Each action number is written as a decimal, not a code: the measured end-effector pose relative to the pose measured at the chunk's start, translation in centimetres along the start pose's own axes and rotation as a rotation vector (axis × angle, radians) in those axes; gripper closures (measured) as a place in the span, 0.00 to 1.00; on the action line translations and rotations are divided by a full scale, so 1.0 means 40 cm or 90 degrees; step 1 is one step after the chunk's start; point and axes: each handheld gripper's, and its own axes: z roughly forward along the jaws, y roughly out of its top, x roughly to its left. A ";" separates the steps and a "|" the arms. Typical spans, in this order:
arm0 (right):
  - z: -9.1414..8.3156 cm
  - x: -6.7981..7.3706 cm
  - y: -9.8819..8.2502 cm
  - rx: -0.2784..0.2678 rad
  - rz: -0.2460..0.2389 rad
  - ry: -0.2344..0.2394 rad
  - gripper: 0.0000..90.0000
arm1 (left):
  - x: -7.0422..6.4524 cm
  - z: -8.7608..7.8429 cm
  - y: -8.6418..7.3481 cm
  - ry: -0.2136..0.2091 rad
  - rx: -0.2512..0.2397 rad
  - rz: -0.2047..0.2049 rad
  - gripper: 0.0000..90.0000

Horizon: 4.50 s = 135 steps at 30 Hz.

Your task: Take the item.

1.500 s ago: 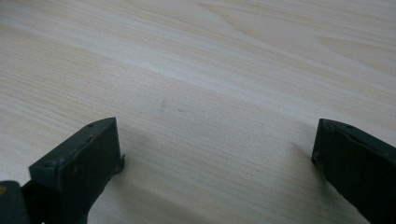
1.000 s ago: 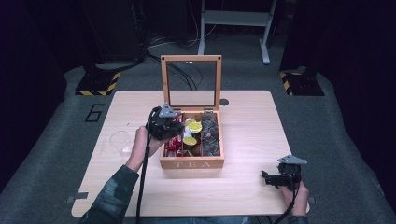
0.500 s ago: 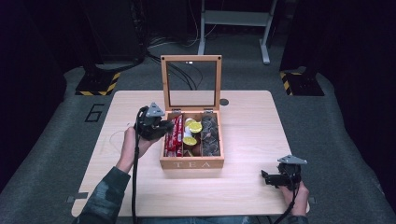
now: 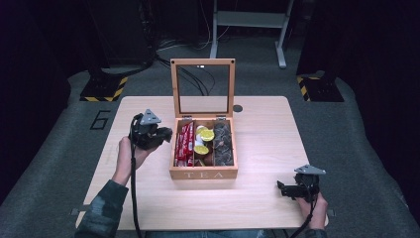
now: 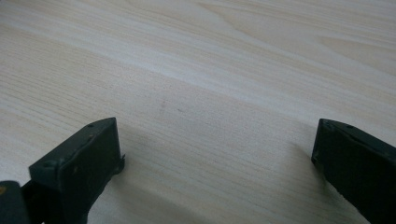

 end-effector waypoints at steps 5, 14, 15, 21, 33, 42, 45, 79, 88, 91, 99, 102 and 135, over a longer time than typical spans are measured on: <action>0.000 0.000 0.000 -0.001 0.000 0.000 0.01 | 0.012 -0.013 -0.011 0.010 0.000 -0.009 0.85; 0.000 0.000 0.000 -0.001 0.000 -0.001 0.01 | 0.039 -0.039 -0.034 0.036 0.000 -0.027 0.85; 0.000 0.000 0.000 -0.001 0.000 -0.001 0.01 | 0.043 -0.042 -0.036 0.037 0.003 -0.026 0.85; 0.000 -0.001 0.000 0.001 -0.003 -0.002 0.01 | 0.062 -0.061 -0.054 0.052 0.006 -0.039 0.85; 0.000 -0.001 0.000 0.001 -0.003 -0.002 0.01 | 0.088 -0.090 -0.078 0.071 0.009 -0.055 0.85; 0.000 -0.001 0.000 0.002 -0.004 -0.003 0.01 | 0.123 -0.126 -0.109 0.099 0.016 -0.080 0.85; 0.000 -0.001 0.000 0.002 -0.004 -0.003 0.01 | 0.132 -0.132 -0.117 0.103 0.019 -0.087 0.85; 0.000 -0.001 0.000 0.001 -0.003 -0.003 0.00 | 0.200 -0.055 -0.256 0.084 0.093 -0.155 0.84; 0.000 -0.001 0.000 0.001 -0.003 -0.003 0.00 | 0.203 -0.045 -0.259 0.078 0.099 -0.156 0.78; 0.000 0.000 0.000 0.001 -0.002 -0.003 0.00 | 0.197 -0.049 -0.257 0.077 0.093 -0.156 0.69; 0.000 -0.001 0.000 0.001 -0.003 -0.003 0.00 | 0.184 -0.084 -0.253 0.094 0.061 -0.167 0.34; 0.000 -0.001 0.000 0.002 -0.003 -0.003 0.00 | 0.171 -0.114 -0.254 0.100 0.042 -0.164 0.23; 0.002 0.001 0.000 -0.001 0.003 -0.008 0.00 | -0.012 -0.058 -0.453 0.107 -0.038 -0.208 0.04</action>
